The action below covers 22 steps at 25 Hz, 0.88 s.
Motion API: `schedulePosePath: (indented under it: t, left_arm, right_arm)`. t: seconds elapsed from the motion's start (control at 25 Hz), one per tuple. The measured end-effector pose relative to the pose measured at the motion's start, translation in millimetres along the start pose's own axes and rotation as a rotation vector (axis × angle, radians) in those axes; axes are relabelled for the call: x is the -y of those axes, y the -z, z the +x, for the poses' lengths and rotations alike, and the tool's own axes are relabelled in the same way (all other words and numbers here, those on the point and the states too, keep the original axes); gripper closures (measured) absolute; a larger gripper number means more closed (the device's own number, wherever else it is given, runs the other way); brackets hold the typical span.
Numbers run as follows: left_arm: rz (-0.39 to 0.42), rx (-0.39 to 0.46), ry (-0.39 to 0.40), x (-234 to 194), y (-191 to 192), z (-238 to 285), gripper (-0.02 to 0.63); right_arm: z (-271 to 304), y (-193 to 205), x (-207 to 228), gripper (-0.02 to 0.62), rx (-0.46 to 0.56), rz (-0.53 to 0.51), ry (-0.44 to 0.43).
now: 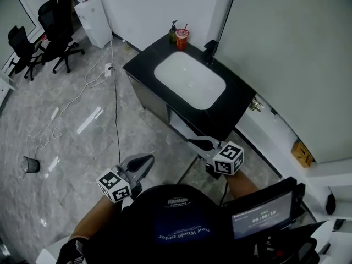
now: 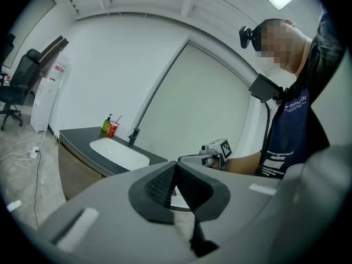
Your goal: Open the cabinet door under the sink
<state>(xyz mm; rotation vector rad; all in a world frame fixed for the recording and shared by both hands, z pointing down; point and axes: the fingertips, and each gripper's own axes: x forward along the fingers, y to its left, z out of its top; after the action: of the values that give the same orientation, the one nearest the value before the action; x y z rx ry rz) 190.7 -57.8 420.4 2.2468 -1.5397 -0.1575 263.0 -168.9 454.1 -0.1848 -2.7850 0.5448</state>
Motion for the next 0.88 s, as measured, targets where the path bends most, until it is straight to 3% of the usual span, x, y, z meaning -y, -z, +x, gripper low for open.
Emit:
schedulePosePath:
  t: [0.28,0.44,0.88]
  left_arm:
    - [0.058,0.02,0.034,-1,-19,13,0.604]
    - [0.043,0.007,0.072,-30,-28,1,0.605]
    - [0.085,-0.11,0.338,-136,-85,-40,0.604]
  right_arm:
    - [-10,1,7,0.594,0.03,-0.001,0.044]
    - [7,-6,8,0.594,0.056,0.003,0.099]
    - [98,-62,20,0.594,0.229,0.114,0.372]
